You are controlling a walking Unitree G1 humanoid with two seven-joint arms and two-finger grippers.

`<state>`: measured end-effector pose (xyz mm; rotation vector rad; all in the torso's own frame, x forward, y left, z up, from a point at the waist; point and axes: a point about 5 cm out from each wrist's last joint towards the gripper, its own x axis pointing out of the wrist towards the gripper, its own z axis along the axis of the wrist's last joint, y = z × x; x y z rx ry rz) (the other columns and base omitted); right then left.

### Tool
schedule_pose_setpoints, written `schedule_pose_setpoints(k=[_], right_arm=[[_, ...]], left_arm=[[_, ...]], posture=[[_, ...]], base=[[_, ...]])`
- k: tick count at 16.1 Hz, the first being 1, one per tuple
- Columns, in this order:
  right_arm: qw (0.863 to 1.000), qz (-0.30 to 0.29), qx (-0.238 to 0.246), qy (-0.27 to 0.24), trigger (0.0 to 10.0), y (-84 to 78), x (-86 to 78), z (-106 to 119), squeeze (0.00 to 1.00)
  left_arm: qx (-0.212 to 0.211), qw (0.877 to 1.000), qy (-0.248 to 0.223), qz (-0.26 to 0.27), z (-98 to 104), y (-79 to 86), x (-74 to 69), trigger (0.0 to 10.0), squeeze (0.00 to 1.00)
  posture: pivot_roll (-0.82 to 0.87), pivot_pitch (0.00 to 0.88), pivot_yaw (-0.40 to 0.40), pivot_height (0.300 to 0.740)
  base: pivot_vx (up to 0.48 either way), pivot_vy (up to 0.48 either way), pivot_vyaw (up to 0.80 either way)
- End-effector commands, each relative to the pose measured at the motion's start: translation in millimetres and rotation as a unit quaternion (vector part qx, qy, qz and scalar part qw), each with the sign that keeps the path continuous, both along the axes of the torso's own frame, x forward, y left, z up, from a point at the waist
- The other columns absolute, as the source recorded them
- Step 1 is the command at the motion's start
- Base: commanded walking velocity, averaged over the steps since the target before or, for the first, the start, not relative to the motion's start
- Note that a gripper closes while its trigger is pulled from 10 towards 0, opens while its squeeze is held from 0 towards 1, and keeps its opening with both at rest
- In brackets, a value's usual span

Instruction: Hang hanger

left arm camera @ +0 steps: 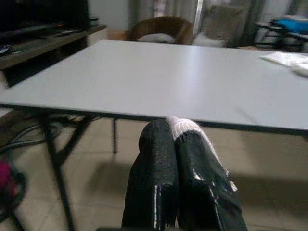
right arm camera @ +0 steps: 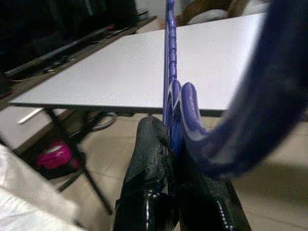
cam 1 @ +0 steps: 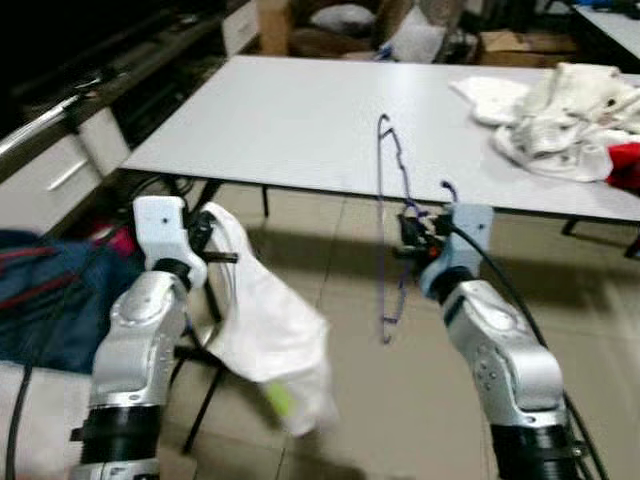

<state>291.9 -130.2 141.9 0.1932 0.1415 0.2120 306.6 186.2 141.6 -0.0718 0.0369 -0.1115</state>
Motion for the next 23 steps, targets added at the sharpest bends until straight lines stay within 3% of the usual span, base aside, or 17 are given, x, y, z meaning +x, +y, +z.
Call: schedule_pose_setpoints(k=[1,14,17,20,23], right_arm=[[1.000,0.000,0.000,-0.008,10.0,-1.4,-1.1,3.0,0.00],[0.999,0.026,-0.017,-0.017,10.0,4.6,-1.8,3.4,0.00],[0.996,0.071,-0.048,-0.029,10.0,6.9,-2.9,8.3,0.00],[0.979,0.155,-0.126,-0.042,10.0,-10.2,-7.7,20.0,0.00],[0.945,0.243,-0.213,-0.046,10.0,-39.4,-21.7,32.8,0.00]], left_arm=[[0.007,1.000,-0.015,-0.002,7.7,-0.2,2.2,10.0,0.00],[0.013,1.000,-0.020,0.014,11.8,8.7,8.7,10.0,0.00],[0.019,0.999,-0.032,0.006,21.3,7.6,13.1,10.0,0.00],[0.028,0.998,-0.057,-0.024,42.5,3.8,26.6,10.0,0.00],[0.040,0.993,-0.086,-0.070,69.5,-5.6,43.0,10.0,0.00]], posture=[[-0.07,0.000,0.052,0.740],[-0.07,0.000,0.058,0.740],[-0.07,0.000,0.056,0.740],[-0.07,0.000,0.052,0.740],[-0.07,0.000,0.058,0.740]], base=[[0.398,0.000,0.00],[0.405,0.000,0.00],[0.409,0.000,0.00],[0.409,0.000,0.00],[0.409,0.000,0.00]])
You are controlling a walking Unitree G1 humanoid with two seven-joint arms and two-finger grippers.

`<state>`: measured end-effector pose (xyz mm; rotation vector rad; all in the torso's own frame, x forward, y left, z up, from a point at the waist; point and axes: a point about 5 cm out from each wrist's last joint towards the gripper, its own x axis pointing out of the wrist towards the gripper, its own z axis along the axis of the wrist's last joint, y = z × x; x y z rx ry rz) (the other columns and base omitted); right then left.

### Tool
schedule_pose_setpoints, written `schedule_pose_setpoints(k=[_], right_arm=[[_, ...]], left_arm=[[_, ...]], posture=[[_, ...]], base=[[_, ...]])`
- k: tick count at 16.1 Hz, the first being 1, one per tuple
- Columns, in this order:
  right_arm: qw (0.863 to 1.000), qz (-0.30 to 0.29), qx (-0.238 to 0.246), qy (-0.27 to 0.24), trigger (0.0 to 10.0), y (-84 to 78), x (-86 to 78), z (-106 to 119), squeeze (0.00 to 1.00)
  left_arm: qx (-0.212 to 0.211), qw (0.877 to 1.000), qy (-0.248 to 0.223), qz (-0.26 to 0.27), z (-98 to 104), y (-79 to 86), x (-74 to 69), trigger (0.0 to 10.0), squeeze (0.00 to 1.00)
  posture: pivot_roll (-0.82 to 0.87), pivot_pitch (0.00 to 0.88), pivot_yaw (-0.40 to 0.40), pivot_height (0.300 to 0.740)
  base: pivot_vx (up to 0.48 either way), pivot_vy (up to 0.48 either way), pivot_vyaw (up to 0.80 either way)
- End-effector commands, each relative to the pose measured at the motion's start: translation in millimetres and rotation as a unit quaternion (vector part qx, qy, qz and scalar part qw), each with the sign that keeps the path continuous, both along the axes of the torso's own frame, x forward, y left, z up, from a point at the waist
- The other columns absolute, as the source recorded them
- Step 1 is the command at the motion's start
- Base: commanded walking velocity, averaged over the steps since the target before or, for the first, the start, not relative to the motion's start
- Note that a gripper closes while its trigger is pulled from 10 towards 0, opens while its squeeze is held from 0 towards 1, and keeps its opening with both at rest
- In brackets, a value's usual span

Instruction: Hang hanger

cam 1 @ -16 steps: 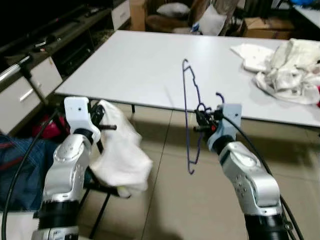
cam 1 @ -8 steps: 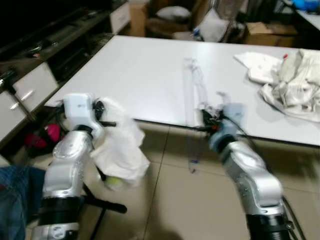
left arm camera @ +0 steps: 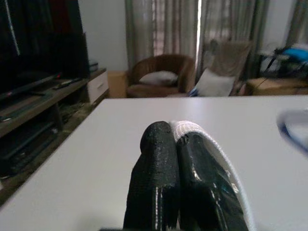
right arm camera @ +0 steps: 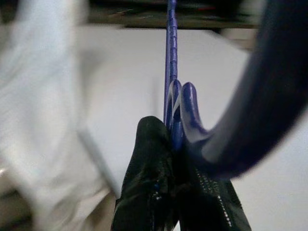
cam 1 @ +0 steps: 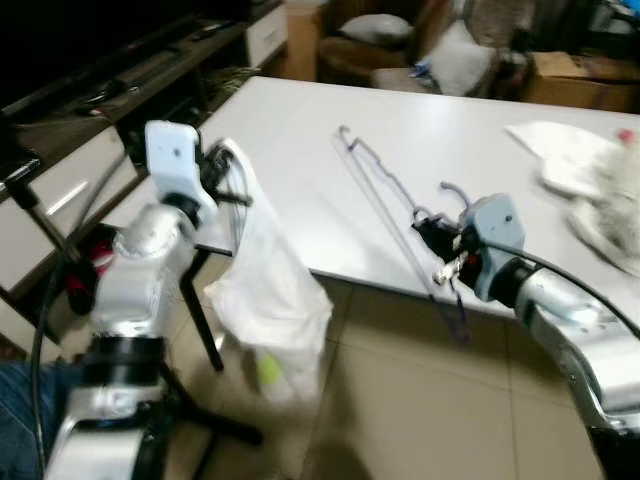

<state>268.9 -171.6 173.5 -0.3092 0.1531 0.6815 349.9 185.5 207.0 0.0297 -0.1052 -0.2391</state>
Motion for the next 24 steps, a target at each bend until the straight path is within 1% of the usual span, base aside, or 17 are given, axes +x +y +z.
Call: schedule_pose_setpoints(k=[1,2,3,4,6,7,8,9,12,14,16,18,19,20,21,22,24], right_arm=[[0.999,0.036,-0.017,0.000,10.0,-7.9,-8.5,7.7,0.00],[0.996,0.080,-0.035,0.014,10.0,-17.3,-21.4,16.1,0.00],[0.993,0.108,-0.052,0.018,10.0,-27.1,-31.2,26.4,0.00],[0.992,0.111,-0.062,0.019,10.0,-35.4,-34.4,33.9,0.00],[0.989,0.122,-0.079,0.021,10.0,-43.8,-40.4,42.8,0.00],[0.986,0.140,-0.085,0.025,10.0,-48.7,-48.1,48.5,0.00],[0.986,0.143,-0.084,0.025,10.0,-50.8,-50.4,51.3,0.00],[0.983,0.163,-0.076,0.029,10.0,-51.8,-55.5,57.0,0.00],[0.977,0.195,-0.077,0.033,10.0,-48.6,-61.6,62.1,0.00],[0.975,0.208,-0.070,0.032,10.0,-45.0,-63.8,63.2,0.00],[0.973,0.215,-0.068,0.041,10.0,-41.0,-63.1,58.8,0.00],[0.972,0.220,-0.068,0.054,10.0,-35.3,-60.9,51.0,0.00],[0.971,0.220,-0.070,0.060,10.0,-32.4,-58.1,45.6,0.00],[0.972,0.218,-0.058,0.059,10.0,-26.0,-51.2,40.9,0.00],[0.972,0.221,-0.051,0.057,10.0,-23.1,-49.2,40.3,0.00],[0.967,0.249,-0.027,0.054,10.0,-10.3,-45.8,38.4,0.00],[0.963,0.262,-0.021,0.060,10.0,-2.6,-40.1,32.9,0.00]], left_arm=[[0.002,0.999,-0.021,-0.027,15.1,-10.3,5.6,10.0,0.00],[0.007,0.998,-0.035,-0.043,27.5,-15.7,13.3,10.0,0.00],[0.019,0.997,-0.049,-0.053,40.2,-19.8,23.1,10.0,0.00],[0.034,0.996,-0.058,-0.055,48.8,-21.1,30.9,10.0,0.00],[0.049,0.996,-0.059,-0.048,55.9,-19.6,40.9,10.0,0.00],[0.065,0.995,-0.055,-0.047,57.9,-19.6,46.7,10.0,0.00],[0.073,0.995,-0.052,-0.048,57.8,-20.1,49.4,10.0,0.00],[0.090,0.993,-0.047,-0.058,56.0,-25.0,54.1,10.0,0.00],[0.114,0.990,-0.039,-0.073,49.8,-35.9,58.6,10.0,0.00],[0.104,0.990,-0.043,-0.086,53.6,-42.5,60.7,10.0,0.00],[0.070,0.987,-0.059,-0.130,62.5,-54.6,59.0,10.0,0.00],[0.075,0.982,-0.075,-0.157,70.8,-64.4,56.2,10.0,0.00],[0.068,0.978,-0.087,-0.177,76.6,-70.5,53.3,10.0,0.00],[0.075,0.971,-0.096,-0.206,79.1,-80.5,47.8,10.0,0.00],[0.077,0.969,-0.095,-0.215,78.5,-83.6,46.1,10.0,0.00],[0.073,0.967,-0.090,-0.229,76.3,-90.7,42.3,10.0,0.00],[0.062,0.964,-0.089,-0.243,76.3,-96.5,38.8,10.0,0.00]], posture=[[-0.08,0.000,0.063,0.740],[-0.08,0.000,0.065,0.740],[-0.08,0.000,0.070,0.740],[-0.08,0.000,0.070,0.740],[-0.09,0.000,0.073,0.740],[-0.10,0.000,0.077,0.740],[-0.10,0.000,0.077,0.740],[-0.10,0.000,0.077,0.740],[-0.10,0.000,0.077,0.740],[-0.10,0.000,0.076,0.740],[-0.10,0.000,0.073,0.740],[-0.10,0.000,0.070,0.740],[-0.10,0.000,0.066,0.740],[-0.09,0.000,0.062,0.740],[-0.09,0.000,0.062,0.740],[-0.09,0.000,0.059,0.740],[-0.09,0.000,0.054,0.740]], base=[[0.405,0.000,0.00],[0.405,0.000,0.00],[0.409,0.000,0.00],[0.405,0.000,0.00],[0.390,0.000,0.00],[0.368,0.000,0.00],[0.364,0.000,0.00],[0.360,0.000,0.00],[0.342,0.000,0.00],[0.304,0.000,0.00],[0.000,0.000,0.00],[0.000,0.000,0.00],[0.000,0.000,0.00],[0.000,0.000,0.00],[0.000,0.000,0.00],[0.000,0.000,0.00],[0.000,0.000,0.00]])
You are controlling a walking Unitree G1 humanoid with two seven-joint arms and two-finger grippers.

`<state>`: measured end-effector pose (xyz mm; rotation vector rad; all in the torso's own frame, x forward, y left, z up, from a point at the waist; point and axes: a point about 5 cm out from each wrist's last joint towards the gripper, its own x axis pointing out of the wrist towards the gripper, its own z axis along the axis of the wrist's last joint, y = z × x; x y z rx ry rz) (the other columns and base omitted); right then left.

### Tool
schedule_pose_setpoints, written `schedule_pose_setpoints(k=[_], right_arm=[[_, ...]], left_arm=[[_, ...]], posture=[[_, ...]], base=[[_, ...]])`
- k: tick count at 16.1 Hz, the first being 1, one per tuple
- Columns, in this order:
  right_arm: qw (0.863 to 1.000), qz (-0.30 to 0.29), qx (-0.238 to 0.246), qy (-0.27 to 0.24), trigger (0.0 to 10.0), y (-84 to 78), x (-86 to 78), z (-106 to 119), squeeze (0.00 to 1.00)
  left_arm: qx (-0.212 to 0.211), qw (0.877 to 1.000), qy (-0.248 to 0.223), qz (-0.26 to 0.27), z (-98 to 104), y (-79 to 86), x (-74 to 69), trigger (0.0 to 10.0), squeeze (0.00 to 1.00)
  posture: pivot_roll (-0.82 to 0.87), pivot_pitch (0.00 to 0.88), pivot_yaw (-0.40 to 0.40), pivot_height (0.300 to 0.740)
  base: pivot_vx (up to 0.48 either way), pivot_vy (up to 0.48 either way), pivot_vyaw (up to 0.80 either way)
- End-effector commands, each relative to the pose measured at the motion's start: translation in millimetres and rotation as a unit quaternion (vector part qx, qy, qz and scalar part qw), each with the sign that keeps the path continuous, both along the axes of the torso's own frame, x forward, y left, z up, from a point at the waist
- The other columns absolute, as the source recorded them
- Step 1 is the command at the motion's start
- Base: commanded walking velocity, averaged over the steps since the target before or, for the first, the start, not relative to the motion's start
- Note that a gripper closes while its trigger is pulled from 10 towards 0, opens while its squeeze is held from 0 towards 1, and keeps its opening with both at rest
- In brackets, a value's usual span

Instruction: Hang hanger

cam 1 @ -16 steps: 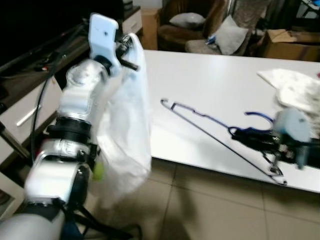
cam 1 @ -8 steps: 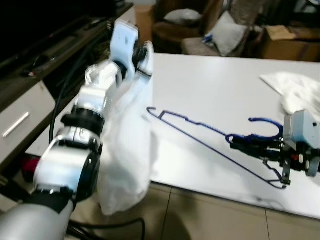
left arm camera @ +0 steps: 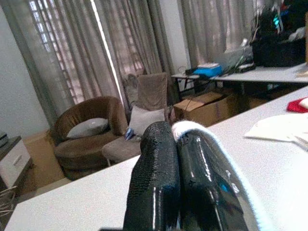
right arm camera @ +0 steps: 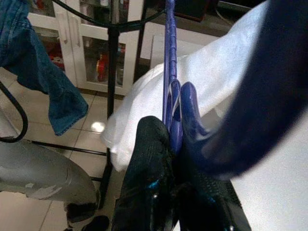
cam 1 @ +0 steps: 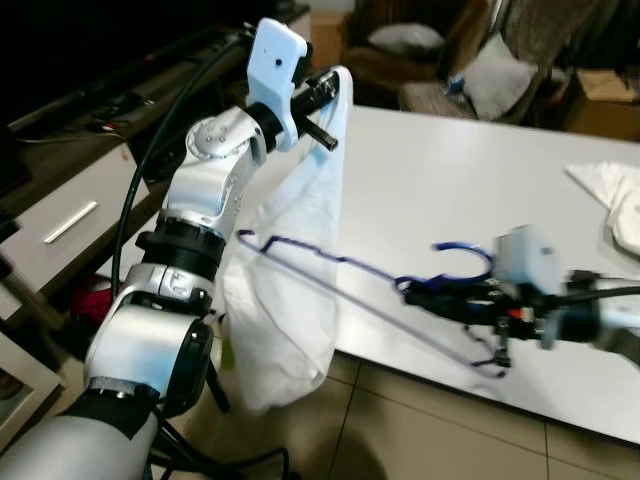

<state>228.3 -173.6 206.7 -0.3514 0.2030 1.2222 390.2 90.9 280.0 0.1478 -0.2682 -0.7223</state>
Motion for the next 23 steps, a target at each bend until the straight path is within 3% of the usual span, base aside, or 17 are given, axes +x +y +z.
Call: schedule_pose_setpoints(k=[1,5,7,8,10,11,12,13,15,16,18,19,20,23], right_arm=[[1.000,0.000,-0.004,0.002,10.0,2.9,7.3,-5.2,0.00],[0.997,-0.075,-0.035,-0.010,10.0,15.2,59.4,-22.4,0.00],[0.991,-0.119,-0.034,-0.053,10.0,16.7,84.6,-17.6,0.00],[0.980,-0.165,-0.022,-0.106,10.0,15.8,110.3,-4.0,0.00],[0.947,-0.242,0.029,-0.211,10.0,11.9,148.9,45.7,0.00],[0.928,-0.260,0.070,-0.258,10.0,11.0,158.2,77.9,0.00],[0.919,-0.255,0.116,-0.276,10.0,12.0,162.1,102.3,0.00],[0.918,-0.251,0.126,-0.279,10.0,12.5,162.9,106.6,0.00],[0.939,-0.209,0.057,-0.265,10.0,22.2,168.8,77.0,0.00],[0.949,-0.193,0.029,-0.249,10.0,24.9,167.9,55.9,0.00],[0.950,-0.204,-0.023,-0.236,10.0,20.3,166.6,15.6,0.00],[0.951,-0.209,-0.031,-0.225,10.0,17.1,164.7,3.5,0.00],[0.958,-0.202,-0.040,-0.200,10.0,12.5,157.4,-20.3,0.00],[0.972,-0.156,-0.056,-0.168,10.0,5.9,139.1,-51.7,0.00]], left_arm=[[-0.006,1.000,-0.002,-0.019,4.8,-6.2,-4.5,10.0,0.00],[-0.034,0.998,-0.028,-0.044,32.2,-11.1,-20.7,10.0,0.00],[-0.053,0.997,-0.040,-0.049,44.3,-7.2,-26.7,10.0,0.00],[-0.072,0.995,-0.053,-0.051,57.0,-2.3,-31.1,10.0,0.00],[-0.109,0.989,-0.095,-0.036,85.3,15.5,-38.8,10.0,0.00],[-0.127,0.985,-0.118,-0.017,98.2,29.6,-40.6,10.0,0.00],[-0.141,0.982,-0.128,0.010,104.7,45.4,-39.9,10.0,0.00],[-0.143,0.981,-0.129,0.018,105.3,49.5,-39.5,10.0,0.00],[-0.117,0.986,-0.093,0.069,77.8,58.2,-30.5,10.0,0.00],[-0.090,0.990,-0.070,0.084,55.2,52.7,-26.1,10.0,0.00],[-0.031,0.994,-0.015,0.104,-2.0,35.8,-21.1,10.0,0.00],[-0.020,0.994,0.006,0.106,-21.0,30.6,-21.6,10.0,0.00],[0.004,0.993,0.041,0.115,-54.0,22.5,-25.4,10.0,0.00],[0.046,0.987,0.070,0.139,-82.0,22.8,-28.5,10.0,0.00]], posture=[[-0.09,0.000,0.054,0.740],[-0.09,0.000,0.053,0.740],[-0.09,0.000,0.046,0.740],[-0.08,0.000,0.041,0.740],[-0.07,0.000,0.034,0.740],[-0.07,0.000,0.023,0.740],[-0.07,0.000,0.023,0.740],[-0.07,0.000,0.023,0.740],[-0.05,0.000,-0.006,0.740],[-0.05,0.000,-0.007,0.740],[-0.05,0.000,0.009,0.740],[-0.06,0.000,0.015,0.740],[-0.06,0.000,0.030,0.740],[-0.07,0.000,0.052,0.740]], base=[[0.000,0.000,0.00],[0.000,0.000,0.00],[0.000,0.000,0.00],[0.000,0.000,0.00],[0.000,0.000,0.00],[0.000,0.000,0.00],[0.000,0.000,0.00],[0.000,0.000,0.00],[0.000,0.000,0.00],[0.000,0.000,0.00],[0.000,0.000,0.00],[0.000,0.000,0.00],[0.000,0.000,0.00],[0.000,0.000,0.00]])
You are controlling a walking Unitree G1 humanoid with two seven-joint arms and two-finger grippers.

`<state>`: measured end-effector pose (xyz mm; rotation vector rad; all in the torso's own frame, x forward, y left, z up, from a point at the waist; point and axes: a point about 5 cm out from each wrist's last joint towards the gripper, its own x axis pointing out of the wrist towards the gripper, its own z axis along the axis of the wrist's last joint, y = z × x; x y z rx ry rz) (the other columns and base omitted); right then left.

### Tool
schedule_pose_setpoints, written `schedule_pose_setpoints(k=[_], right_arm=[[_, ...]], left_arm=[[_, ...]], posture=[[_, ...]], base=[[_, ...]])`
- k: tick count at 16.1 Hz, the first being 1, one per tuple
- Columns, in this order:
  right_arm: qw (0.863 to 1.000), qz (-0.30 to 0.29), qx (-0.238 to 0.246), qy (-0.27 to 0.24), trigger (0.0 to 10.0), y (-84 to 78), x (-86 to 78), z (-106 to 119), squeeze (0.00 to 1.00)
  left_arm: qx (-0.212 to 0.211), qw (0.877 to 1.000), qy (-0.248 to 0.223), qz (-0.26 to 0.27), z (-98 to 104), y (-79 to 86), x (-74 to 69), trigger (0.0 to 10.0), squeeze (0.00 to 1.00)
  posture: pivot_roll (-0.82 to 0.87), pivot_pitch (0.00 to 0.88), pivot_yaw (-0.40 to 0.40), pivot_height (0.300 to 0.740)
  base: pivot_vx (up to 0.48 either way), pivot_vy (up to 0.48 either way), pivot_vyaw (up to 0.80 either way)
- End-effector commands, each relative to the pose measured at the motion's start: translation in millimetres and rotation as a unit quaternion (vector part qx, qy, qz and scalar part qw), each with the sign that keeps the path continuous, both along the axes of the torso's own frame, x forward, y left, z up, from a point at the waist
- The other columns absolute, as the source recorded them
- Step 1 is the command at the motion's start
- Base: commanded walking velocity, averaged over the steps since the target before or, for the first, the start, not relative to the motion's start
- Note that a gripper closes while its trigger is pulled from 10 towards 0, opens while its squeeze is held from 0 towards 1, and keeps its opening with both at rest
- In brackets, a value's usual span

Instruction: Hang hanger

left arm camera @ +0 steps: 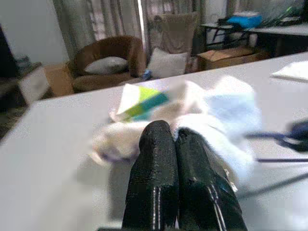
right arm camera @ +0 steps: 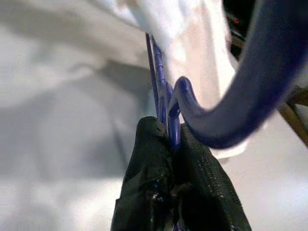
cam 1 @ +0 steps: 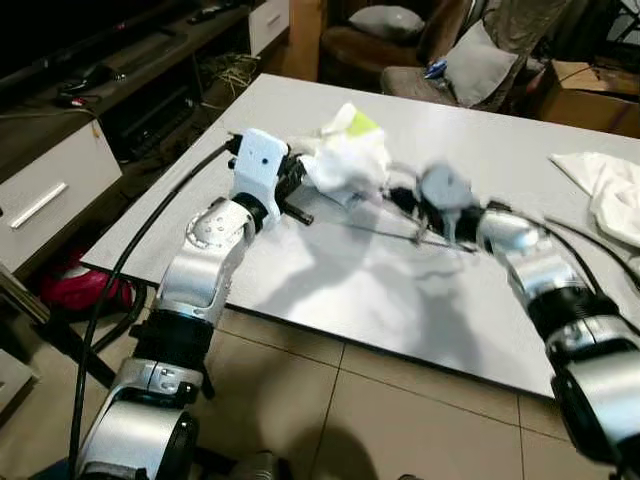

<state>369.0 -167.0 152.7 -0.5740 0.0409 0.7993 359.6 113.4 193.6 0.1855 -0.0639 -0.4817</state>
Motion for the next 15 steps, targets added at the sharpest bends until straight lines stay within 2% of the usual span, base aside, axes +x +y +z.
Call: schedule_pose_setpoints(k=[1,4,5,6,8,11,13,14,15], right_arm=[[1.000,0.023,-0.011,-0.001,10.0,-1.8,-4.3,-1.0,0.00],[0.994,0.091,-0.051,0.028,10.0,-7.9,-22.9,-14.2,0.00],[0.991,0.108,-0.062,0.043,10.0,-10.8,-27.4,-17.0,0.00],[0.978,0.156,-0.107,0.089,10.0,-21.2,-41.4,-24.0,0.00],[0.968,0.177,-0.139,0.107,10.0,-32.7,-49.2,-20.6,0.00],[0.966,0.191,-0.139,0.107,10.0,-54.5,-63.2,8.3,0.00],[0.972,0.188,-0.098,0.104,10.0,-65.6,-72.6,28.2,0.00],[0.977,0.177,-0.074,0.093,10.0,-73.4,-78.8,41.6,0.00],[0.982,0.160,-0.056,0.078,10.0,-83.7,-88.4,57.9,0.00]], left_arm=[[0.024,0.999,-0.011,0.018,1.6,2.5,3.5,10.0,0.00],[0.084,0.993,-0.011,0.080,-11.1,21.0,13.6,10.0,0.00],[0.082,0.992,-0.007,0.099,-12.0,26.5,16.1,10.0,0.00],[0.073,0.984,-0.009,0.160,-8.7,43.2,25.2,10.0,0.00],[0.062,0.981,-0.010,0.183,-4.0,49.6,33.3,10.0,0.00],[0.112,0.983,0.024,0.143,-25.1,49.5,32.9,10.0,0.00],[0.121,0.986,0.055,0.102,-41.4,49.4,25.8,10.0,0.00],[0.106,0.988,0.084,0.071,-50.3,50.9,20.3,10.0,0.00],[0.096,0.989,0.107,0.032,-58.3,54.4,12.3,10.0,1.00]], posture=[[-0.07,0.000,0.052,0.740],[-0.07,0.000,0.059,0.740],[-0.07,0.000,0.060,0.740],[-0.08,0.000,0.058,0.740],[-0.08,0.000,0.054,0.740],[-0.08,0.000,0.057,0.740],[-0.09,0.000,0.061,0.740],[-0.09,0.000,0.060,0.740],[-0.09,0.000,0.060,0.740]], base=[[0.000,0.000,0.00],[0.000,0.000,0.00],[0.000,0.000,0.00],[0.000,0.000,0.00],[0.000,0.000,0.00],[0.000,0.000,0.00],[0.000,0.000,0.00],[0.000,0.000,0.00],[0.000,0.000,0.00]])
